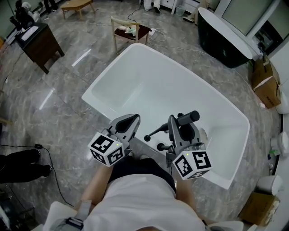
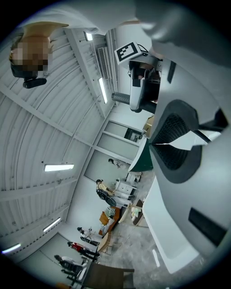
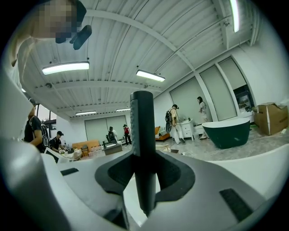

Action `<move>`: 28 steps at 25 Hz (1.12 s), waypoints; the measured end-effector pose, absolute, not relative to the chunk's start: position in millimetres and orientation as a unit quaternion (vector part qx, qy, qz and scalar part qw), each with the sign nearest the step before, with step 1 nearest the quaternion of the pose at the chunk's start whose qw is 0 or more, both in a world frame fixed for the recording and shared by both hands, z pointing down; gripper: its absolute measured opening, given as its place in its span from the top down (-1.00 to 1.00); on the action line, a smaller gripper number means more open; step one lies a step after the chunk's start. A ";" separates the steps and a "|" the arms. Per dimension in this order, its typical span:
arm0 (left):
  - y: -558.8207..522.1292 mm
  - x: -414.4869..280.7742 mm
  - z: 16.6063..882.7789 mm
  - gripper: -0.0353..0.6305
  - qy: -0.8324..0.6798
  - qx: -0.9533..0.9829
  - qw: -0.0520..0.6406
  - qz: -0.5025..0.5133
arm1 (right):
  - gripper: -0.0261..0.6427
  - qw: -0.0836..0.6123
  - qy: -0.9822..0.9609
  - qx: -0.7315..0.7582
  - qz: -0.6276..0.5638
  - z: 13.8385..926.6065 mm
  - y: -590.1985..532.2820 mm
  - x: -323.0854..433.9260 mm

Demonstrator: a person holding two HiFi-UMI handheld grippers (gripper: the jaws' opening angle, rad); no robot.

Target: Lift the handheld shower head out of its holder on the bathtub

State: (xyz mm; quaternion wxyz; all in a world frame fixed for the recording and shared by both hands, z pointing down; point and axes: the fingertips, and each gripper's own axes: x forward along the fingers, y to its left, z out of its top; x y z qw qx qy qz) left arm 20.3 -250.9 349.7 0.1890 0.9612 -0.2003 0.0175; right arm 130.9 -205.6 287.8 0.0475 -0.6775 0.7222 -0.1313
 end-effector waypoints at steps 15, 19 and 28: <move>-251.2 13.4 358.9 0.86 -0.203 0.959 0.195 0.027 | 0.51 0.046 0.734 -0.664 -0.133 293.7 -210.7 118.7; -251.0 13.5 358.7 0.86 -0.204 0.959 0.196 0.029 | 0.51 0.046 0.734 -0.665 -0.132 292.6 -210.6 118.7; -250.2 11.5 362.4 0.86 -0.204 0.958 0.199 0.031 | 0.51 0.043 0.732 -0.666 -0.136 297.9 -208.5 118.7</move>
